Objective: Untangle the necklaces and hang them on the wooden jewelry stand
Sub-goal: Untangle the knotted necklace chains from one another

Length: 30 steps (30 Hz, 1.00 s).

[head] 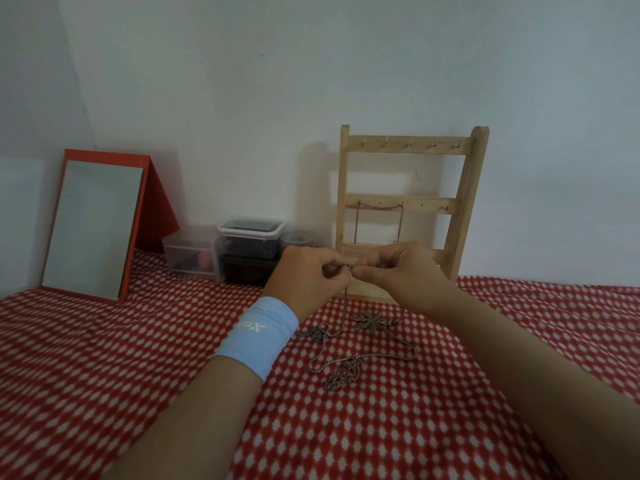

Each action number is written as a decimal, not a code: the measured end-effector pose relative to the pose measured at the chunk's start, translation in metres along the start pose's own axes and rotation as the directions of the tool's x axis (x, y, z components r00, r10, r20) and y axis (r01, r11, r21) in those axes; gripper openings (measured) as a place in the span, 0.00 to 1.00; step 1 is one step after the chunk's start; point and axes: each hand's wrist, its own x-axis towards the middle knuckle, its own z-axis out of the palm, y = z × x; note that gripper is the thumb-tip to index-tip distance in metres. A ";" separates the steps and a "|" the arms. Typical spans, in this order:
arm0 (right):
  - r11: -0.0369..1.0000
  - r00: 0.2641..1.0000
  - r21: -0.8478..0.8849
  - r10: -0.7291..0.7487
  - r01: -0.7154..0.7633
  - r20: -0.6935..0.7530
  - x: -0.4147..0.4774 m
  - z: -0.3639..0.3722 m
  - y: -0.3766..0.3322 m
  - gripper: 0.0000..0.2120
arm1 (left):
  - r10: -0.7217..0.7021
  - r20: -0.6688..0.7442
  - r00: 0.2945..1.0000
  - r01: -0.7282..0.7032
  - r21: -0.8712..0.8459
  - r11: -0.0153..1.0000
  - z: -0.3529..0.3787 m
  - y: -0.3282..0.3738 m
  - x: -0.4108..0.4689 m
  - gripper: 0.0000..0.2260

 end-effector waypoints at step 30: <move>0.999 1.000 0.041 -0.006 0.007 -0.027 0.004 0.002 0.002 0.02 | -0.012 -0.024 1.000 0.012 -0.010 1.000 0.001 -0.003 0.001 0.07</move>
